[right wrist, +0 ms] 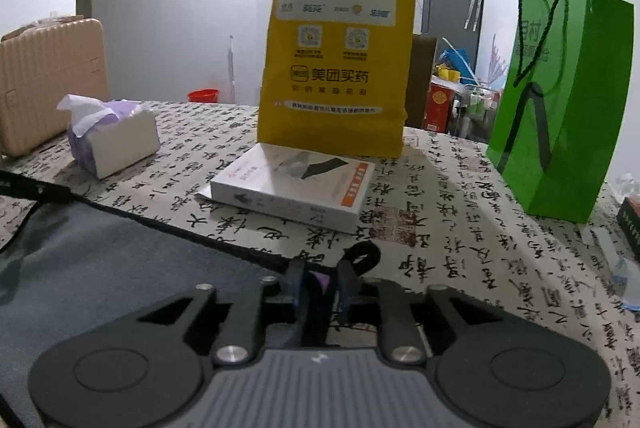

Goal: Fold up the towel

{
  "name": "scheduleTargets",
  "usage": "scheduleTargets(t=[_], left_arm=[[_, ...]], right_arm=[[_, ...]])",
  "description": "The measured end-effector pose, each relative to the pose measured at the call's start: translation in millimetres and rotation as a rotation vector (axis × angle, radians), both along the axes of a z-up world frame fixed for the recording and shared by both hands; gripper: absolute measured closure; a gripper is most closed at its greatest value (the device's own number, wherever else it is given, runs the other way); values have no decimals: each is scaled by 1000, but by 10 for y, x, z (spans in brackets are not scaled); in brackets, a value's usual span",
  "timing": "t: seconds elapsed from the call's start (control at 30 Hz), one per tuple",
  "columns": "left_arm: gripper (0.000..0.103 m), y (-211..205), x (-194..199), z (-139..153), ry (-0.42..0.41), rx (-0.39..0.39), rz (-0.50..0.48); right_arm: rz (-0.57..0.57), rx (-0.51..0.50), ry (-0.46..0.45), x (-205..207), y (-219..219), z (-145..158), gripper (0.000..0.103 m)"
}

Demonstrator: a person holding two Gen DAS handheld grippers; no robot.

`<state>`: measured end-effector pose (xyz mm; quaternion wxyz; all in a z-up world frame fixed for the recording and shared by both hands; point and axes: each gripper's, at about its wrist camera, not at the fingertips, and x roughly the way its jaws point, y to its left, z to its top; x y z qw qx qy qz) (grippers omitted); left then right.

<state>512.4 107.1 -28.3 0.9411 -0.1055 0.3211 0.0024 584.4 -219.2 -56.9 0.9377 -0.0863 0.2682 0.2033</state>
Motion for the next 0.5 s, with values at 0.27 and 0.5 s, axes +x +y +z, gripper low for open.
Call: scheduleTargets(t=[0.27,0.5], left_arm=[[47,-137,-253,312,-48,56,-41],[28,-210,-561,566,-35,84,-43]], right_arm=[[-27,15,-43,-159,-116,275,56],[-23,4,-47,-462,-205,510,40]])
